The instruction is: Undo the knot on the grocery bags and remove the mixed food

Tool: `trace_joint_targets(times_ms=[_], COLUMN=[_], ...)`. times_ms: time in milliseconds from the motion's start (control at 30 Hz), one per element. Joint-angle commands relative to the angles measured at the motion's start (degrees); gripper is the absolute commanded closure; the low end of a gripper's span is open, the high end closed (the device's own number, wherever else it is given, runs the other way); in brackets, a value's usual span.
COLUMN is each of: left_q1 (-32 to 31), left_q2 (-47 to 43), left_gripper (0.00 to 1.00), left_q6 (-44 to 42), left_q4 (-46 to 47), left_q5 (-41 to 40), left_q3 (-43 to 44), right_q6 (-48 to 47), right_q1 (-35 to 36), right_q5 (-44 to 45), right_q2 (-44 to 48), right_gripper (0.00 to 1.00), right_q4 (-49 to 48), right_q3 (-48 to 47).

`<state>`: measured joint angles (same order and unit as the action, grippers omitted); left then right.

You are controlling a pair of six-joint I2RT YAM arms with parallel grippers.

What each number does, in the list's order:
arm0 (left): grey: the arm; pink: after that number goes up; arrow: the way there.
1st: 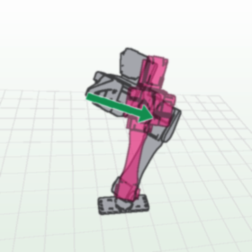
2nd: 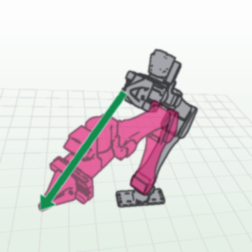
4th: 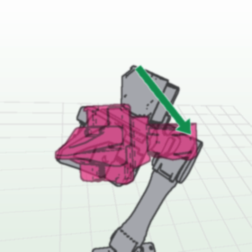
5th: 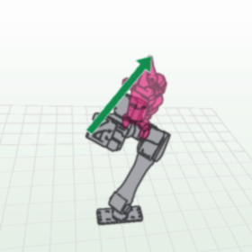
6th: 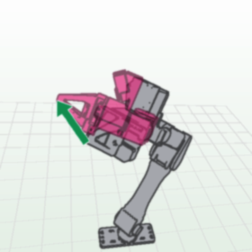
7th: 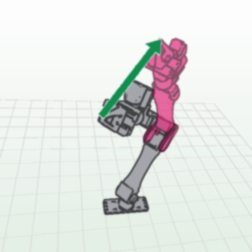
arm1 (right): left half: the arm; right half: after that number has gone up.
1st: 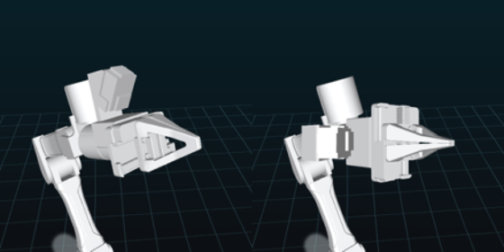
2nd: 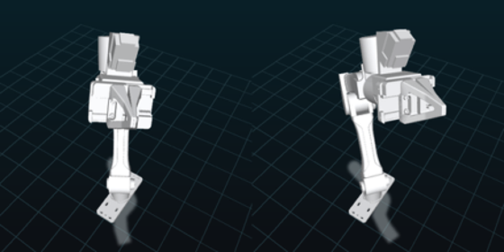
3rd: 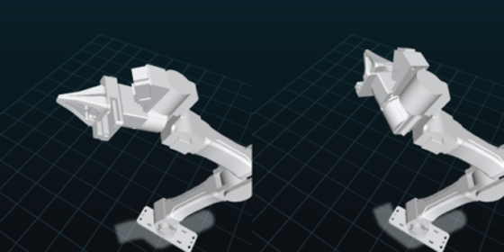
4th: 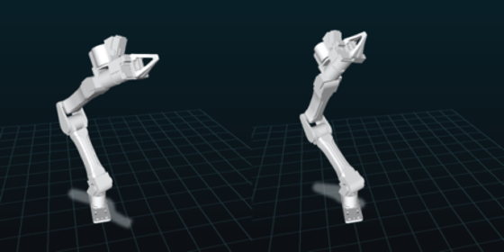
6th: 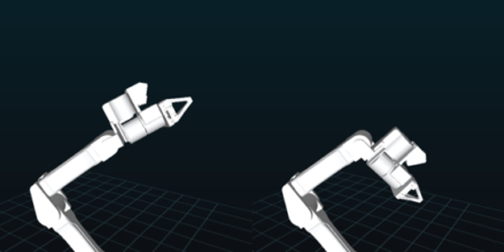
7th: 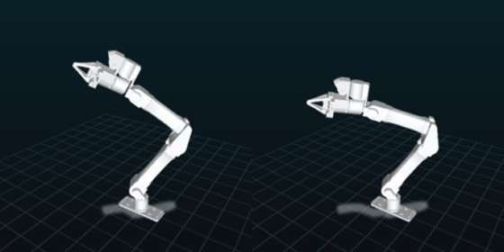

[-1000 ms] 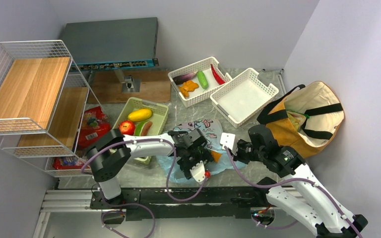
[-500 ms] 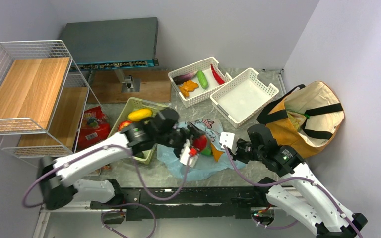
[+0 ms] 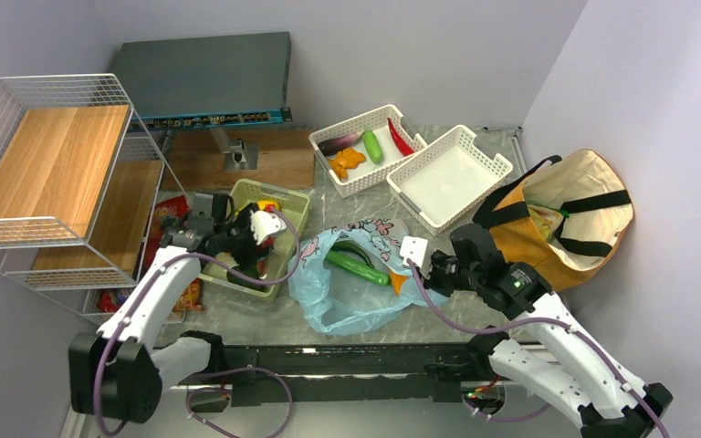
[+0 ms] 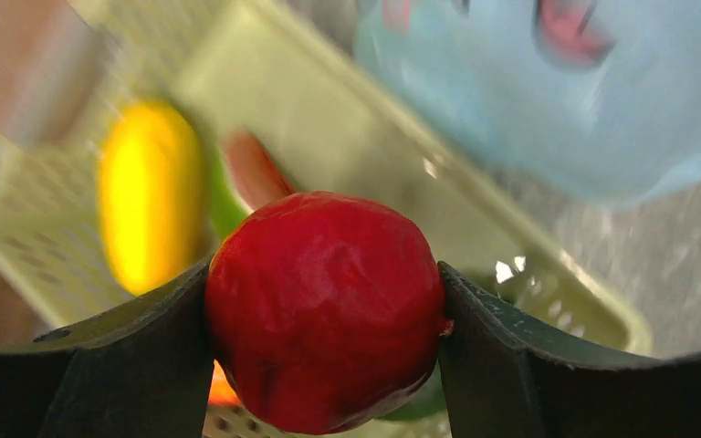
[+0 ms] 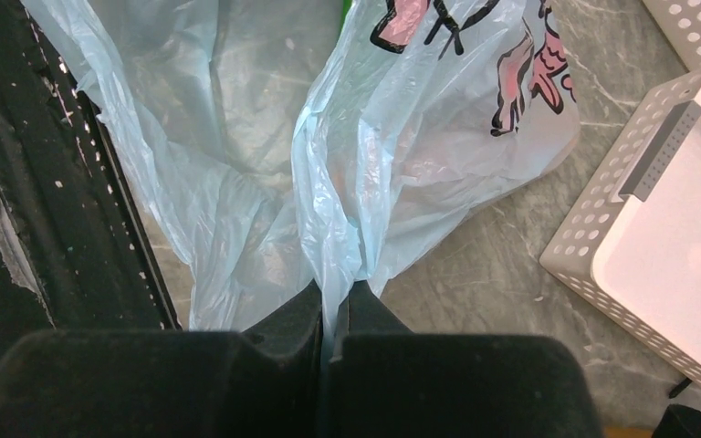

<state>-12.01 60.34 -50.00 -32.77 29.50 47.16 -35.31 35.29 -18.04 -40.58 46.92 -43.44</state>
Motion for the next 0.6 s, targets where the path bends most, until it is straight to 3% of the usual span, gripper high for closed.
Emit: trace_joint_targets(times_ms=[0, 100, 200, 267, 333, 467, 567], left_q1=[6.85, 9.93, 10.36, 10.36, 10.35, 10.06, 3.01], left_q2=[2.86, 6.27, 7.29, 6.43, 5.26, -0.32, -5.45], left_gripper=[0.59, 0.55, 0.4, 0.26, 0.02, 0.01, 0.0], left_q6=[-5.62, -8.09, -12.42, -13.49, -12.15, -6.78, -0.15], left_q4=[-1.12, -1.97, -6.35, -7.69, -8.96, -13.54, -7.35], left_q5=[-4.05, -3.11, 0.1, 1.17, 2.26, 11.5, 12.93], left_q3=[-4.53, -3.84, -3.41, -3.65, -2.48, 6.4, 11.28], right_q6=[2.41, 3.1, 3.27, 3.3, 3.37, 4.87, 7.06], right_q1=[0.2, 0.26, 0.24, 0.18, 0.26, 0.27, 0.22], right_q5=[-1.13, -1.07, -0.82, -0.72, -0.48, -0.22, -1.19], right_q2=[-1.63, -2.25, -2.28, -2.36, -2.48, -3.09, -3.73], right_gripper=[1.0, 1.0, 1.0, 1.0, 1.0, 1.0, 1.0], right_q4=[-3.04, -3.55, -3.85, -3.89, -3.94, -4.47, -5.42], right_q3=[-1.56, -1.65, -1.49, -1.53, -1.81, -2.34, -2.21])
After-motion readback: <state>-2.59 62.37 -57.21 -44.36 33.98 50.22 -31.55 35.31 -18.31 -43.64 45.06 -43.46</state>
